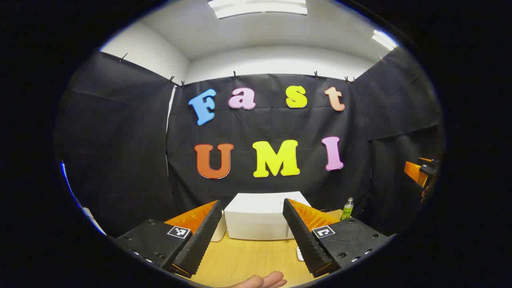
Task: Open the microwave oven with the left hand, put the food in, and close the microwave oven.
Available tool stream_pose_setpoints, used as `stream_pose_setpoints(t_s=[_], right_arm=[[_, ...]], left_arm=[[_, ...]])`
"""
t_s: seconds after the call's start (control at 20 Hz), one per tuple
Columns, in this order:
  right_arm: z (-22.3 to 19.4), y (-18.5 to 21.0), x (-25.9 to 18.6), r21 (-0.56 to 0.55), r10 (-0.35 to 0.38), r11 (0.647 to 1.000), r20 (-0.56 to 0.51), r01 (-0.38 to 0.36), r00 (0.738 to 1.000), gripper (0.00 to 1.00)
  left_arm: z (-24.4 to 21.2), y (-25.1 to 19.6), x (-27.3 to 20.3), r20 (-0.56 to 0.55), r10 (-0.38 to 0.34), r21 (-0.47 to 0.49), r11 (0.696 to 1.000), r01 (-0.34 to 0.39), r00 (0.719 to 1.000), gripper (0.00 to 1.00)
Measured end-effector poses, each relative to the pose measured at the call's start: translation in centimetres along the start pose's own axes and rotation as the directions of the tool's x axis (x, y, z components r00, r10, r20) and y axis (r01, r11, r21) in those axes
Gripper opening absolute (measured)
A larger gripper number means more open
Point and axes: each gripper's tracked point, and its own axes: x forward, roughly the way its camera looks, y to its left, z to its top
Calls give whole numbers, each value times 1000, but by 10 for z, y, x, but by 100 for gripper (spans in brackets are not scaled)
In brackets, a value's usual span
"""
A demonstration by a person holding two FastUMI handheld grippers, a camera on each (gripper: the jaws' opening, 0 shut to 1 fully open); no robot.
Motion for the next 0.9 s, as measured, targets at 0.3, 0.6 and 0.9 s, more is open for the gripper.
stream_pose_setpoints(t_s=[0.3,0.6,0.9], right_arm=[[0,0,-4,2,19,1000,-1,-19,1000,100],[-2,-3,-5,17,36,999,4,-37,999,92],[-4,-7,-5,50,65,997,13,-65,998,92]], left_arm=[[1,5,-9,8,29,16,999,-29,1000,95],[3,-8,-9,17,14,0,1000,-14,1000,95],[15,-28,16,73,-35,-89,995,41,997,95]])
